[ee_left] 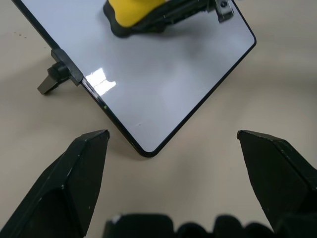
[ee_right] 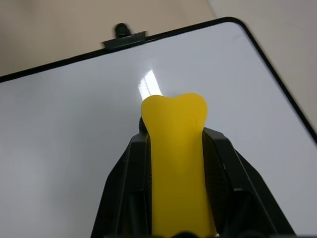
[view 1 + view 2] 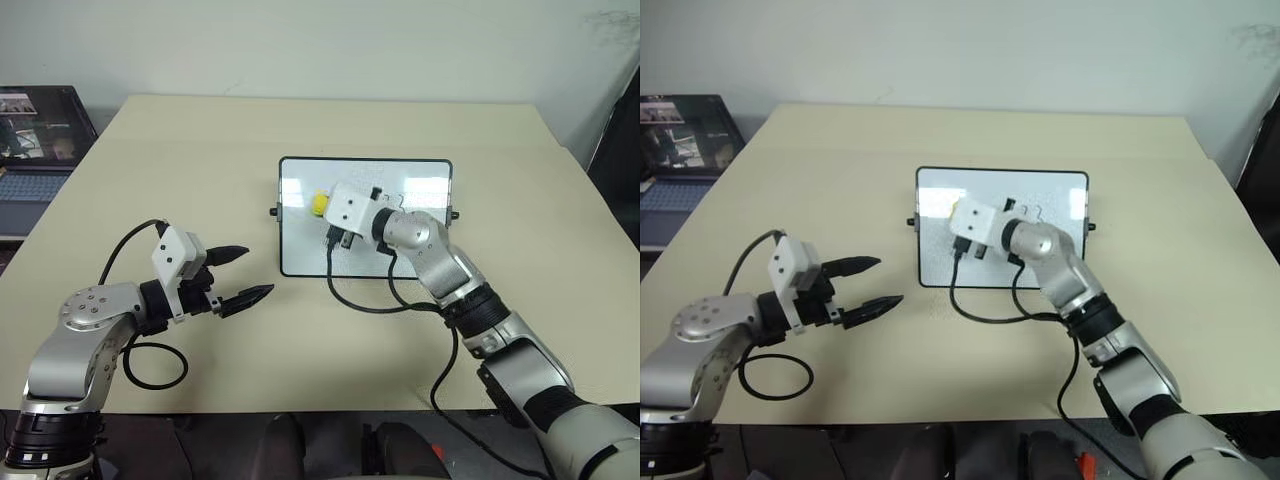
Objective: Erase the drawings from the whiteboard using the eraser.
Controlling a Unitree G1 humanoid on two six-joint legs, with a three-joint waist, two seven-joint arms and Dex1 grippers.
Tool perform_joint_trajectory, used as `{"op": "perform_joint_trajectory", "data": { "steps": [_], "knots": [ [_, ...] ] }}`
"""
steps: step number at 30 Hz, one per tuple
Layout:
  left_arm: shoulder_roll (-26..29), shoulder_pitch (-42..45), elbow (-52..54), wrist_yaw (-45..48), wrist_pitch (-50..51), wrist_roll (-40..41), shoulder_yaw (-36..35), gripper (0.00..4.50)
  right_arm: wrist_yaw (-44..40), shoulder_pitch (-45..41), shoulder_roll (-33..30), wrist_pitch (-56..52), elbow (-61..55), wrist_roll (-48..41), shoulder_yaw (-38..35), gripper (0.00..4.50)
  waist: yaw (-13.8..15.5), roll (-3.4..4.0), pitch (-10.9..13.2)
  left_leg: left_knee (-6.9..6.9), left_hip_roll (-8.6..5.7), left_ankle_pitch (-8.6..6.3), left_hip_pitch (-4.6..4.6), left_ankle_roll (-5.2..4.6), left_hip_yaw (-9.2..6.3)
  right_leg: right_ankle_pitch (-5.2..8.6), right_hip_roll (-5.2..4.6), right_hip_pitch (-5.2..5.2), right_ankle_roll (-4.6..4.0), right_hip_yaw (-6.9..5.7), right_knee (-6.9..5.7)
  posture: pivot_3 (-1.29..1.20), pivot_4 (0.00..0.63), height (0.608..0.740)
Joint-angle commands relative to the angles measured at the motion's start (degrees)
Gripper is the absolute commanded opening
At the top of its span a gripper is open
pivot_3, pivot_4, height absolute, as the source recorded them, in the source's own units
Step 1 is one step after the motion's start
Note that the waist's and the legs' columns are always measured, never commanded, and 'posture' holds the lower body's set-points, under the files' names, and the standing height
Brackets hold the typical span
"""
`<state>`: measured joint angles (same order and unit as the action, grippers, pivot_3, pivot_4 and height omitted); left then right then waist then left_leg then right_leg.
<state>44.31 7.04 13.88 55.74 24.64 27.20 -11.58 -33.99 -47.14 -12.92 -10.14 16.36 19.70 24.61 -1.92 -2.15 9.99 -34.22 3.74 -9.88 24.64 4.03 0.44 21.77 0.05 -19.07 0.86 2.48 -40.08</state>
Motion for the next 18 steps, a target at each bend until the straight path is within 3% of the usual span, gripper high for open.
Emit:
{"op": "perform_joint_trajectory", "data": {
  "steps": [1, 7, 18],
  "knots": [
    [0.9, 0.3, 2.0, 0.1, -0.1, 1.0, -1.3, 4.50, -2.2, 2.7, -1.7, -1.0, 0.5, 1.2, 1.5, 1.07, 0.0, -0.01, 0.0, -0.01, 0.00, 0.01, -0.02, -0.01, -0.02, 0.00, 0.00, 0.01, 0.00, -0.01, -0.02, 0.00, 0.150, 0.740],
    [0.3, 1.3, 3.0, -0.5, 0.5, 1.4, -0.5, 4.50, -2.9, 3.7, -1.0, -4.2, -6.3, -3.0, -2.3, 1.07, 0.1, -0.01, 0.0, -0.08, -0.01, 0.02, -0.09, -0.03, -0.06, -0.01, 0.00, 0.05, 0.00, -0.02, -0.09, 0.00, 0.150, 0.740],
    [0.5, 2.5, 6.7, 0.2, 1.2, 3.3, -0.4, 4.50, -7.9, 15.2, -3.3, -26.2, -40.0, -23.6, -17.4, 1.07, 0.2, 0.03, 0.0, 0.10, -0.02, 0.00, 0.20, 0.01, -0.02, 0.00, 0.00, -0.10, 0.01, -0.02, 0.19, 0.00, 0.150, 0.740]
  ]
}}
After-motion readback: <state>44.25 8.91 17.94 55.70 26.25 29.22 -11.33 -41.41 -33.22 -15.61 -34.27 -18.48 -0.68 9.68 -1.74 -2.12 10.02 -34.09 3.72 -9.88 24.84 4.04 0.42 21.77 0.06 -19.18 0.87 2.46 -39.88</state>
